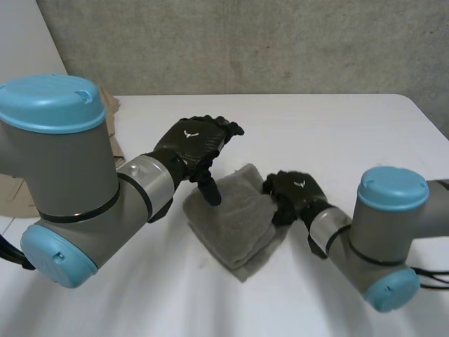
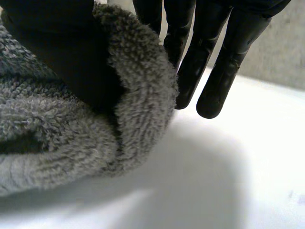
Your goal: Fold the laundry.
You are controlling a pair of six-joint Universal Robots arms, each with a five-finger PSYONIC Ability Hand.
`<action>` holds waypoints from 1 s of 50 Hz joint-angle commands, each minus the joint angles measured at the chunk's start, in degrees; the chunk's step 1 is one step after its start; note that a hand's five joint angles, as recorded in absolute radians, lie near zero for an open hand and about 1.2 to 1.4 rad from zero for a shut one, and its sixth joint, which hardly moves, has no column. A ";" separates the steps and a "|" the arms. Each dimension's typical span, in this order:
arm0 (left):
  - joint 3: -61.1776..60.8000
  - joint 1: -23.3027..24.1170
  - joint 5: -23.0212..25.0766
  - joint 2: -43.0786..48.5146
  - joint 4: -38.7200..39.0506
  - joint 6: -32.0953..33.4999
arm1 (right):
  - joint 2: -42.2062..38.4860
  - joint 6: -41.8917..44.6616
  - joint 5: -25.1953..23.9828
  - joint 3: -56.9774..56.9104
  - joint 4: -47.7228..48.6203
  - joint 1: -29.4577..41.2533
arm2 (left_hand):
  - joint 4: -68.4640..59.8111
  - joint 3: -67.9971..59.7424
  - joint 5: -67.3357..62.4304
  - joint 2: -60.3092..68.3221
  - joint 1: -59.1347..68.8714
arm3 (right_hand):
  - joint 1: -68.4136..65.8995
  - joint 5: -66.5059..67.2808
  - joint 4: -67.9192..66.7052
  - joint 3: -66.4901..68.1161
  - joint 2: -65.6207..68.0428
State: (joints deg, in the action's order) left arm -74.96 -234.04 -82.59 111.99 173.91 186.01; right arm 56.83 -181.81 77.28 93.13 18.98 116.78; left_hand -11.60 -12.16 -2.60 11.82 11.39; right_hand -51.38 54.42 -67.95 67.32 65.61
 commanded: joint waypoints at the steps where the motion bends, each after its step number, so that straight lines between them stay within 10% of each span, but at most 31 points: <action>1: 0.25 -0.45 -0.02 -0.02 0.11 -0.03 | -8.22 7.00 -4.94 -17.61 -4.91 -1.99 | 1.38 1.94 2.39 -1.60 -1.17 | -28.62 15.58 -12.05 12.68 14.39; 21: 0.60 -0.62 -0.20 0.16 0.20 -0.21 | -42.75 10.60 -0.03 -81.94 -29.61 -28.43 | 1.38 1.94 2.39 -1.60 -1.17 | -28.62 15.58 -12.05 12.68 14.39; 50: 1.48 -0.27 -0.29 2.18 0.20 -0.30 | -44.35 17.98 7.62 -83.19 -27.33 -37.94 | 1.21 1.78 2.22 -1.43 -1.01 | -28.62 15.58 -12.05 12.68 14.39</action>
State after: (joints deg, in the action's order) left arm -73.48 -234.37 -82.87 114.15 174.11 185.71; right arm 12.58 -163.93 84.84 9.90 -8.41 78.72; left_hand -11.60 -12.16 -2.60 11.82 11.39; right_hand -55.87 57.00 -67.98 67.75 67.80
